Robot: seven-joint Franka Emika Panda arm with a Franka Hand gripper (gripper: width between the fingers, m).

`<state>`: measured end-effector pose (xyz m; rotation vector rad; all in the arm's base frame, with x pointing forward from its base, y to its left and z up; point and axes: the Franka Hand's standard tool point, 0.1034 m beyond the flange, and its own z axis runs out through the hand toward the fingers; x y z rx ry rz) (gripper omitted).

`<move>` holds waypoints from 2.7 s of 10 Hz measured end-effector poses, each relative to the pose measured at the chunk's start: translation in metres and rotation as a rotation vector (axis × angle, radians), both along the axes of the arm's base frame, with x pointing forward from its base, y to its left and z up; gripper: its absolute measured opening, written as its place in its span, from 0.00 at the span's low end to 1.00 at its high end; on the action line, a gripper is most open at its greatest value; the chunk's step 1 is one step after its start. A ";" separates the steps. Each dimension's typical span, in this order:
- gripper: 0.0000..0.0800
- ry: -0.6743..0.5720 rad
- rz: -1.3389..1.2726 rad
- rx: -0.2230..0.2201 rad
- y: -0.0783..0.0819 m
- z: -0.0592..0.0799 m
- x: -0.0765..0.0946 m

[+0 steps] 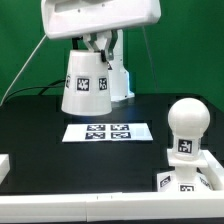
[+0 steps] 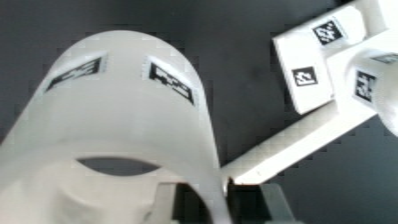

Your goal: Assemble lamp

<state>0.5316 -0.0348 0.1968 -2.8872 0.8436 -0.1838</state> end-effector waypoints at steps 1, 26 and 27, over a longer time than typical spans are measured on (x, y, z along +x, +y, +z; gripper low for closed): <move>0.05 0.005 0.001 -0.001 0.001 -0.002 -0.001; 0.73 -0.029 -0.217 0.040 0.137 -0.030 0.086; 0.83 -0.007 -0.182 0.063 0.123 -0.011 0.078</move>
Offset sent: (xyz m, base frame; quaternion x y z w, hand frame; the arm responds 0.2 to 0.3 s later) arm 0.0000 0.0000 0.0000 0.0000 0.0000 0.0000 1.0000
